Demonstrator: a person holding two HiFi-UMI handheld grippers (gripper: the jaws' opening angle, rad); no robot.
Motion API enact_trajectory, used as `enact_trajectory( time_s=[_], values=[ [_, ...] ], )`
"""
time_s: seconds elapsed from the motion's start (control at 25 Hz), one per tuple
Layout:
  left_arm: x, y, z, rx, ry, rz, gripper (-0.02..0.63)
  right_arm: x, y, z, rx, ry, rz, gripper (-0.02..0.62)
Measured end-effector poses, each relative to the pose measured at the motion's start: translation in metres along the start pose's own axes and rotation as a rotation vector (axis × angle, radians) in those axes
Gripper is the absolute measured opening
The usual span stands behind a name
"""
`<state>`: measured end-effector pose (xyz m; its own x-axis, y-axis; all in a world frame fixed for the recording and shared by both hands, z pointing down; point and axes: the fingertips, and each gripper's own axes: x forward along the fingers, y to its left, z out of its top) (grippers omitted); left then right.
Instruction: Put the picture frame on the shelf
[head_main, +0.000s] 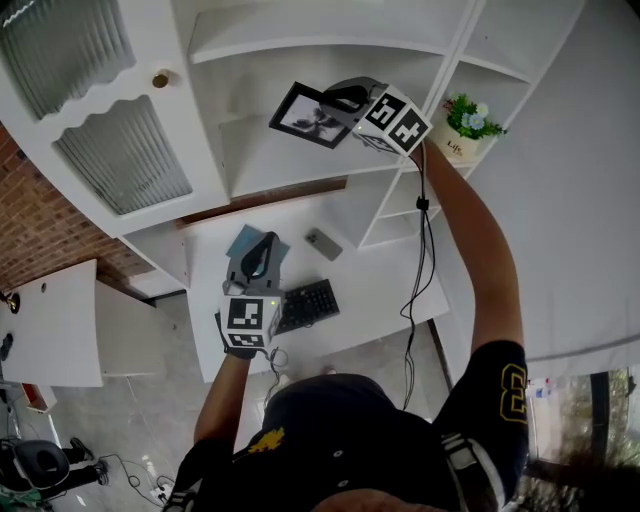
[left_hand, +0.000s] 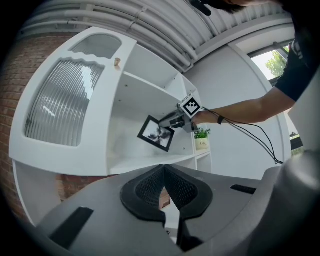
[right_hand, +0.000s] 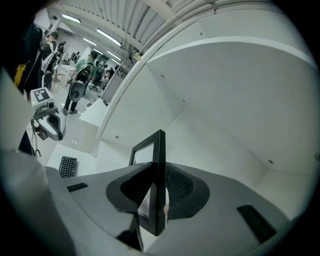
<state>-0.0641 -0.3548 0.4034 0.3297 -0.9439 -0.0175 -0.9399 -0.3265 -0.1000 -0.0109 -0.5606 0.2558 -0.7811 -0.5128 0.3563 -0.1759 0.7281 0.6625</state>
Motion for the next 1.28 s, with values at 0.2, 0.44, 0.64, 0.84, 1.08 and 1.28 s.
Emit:
enact_trajectory(
  time_s=[0.2,0.44,0.64,0.84,1.08,1.28],
  values=[
    [0.0,0.001,-0.003,-0.009,0.005,0.021,0.018,0.014,-0.003,-0.006,-0.062,0.041,0.021,0.079],
    [-0.001,0.0,-0.004,-0.001,0.019,0.033,0.018,0.029,0.001,-0.007,-0.123,0.056,0.08,0.08],
    [-0.003,0.002,-0.005,0.002,0.032,0.057,0.018,0.041,-0.001,-0.016,-0.183,0.098,0.093,0.078],
    [-0.005,0.006,-0.006,0.004,0.036,0.075,0.018,0.05,0.001,-0.021,-0.218,0.121,0.123,0.079],
    [-0.008,0.011,-0.005,0.001,0.034,0.095,0.018,0.057,0.008,-0.018,-0.323,0.155,0.151,0.079],
    [-0.008,0.01,-0.005,0.001,0.033,0.098,0.018,0.062,0.014,-0.02,-0.349,0.18,0.172,0.08]
  ],
)
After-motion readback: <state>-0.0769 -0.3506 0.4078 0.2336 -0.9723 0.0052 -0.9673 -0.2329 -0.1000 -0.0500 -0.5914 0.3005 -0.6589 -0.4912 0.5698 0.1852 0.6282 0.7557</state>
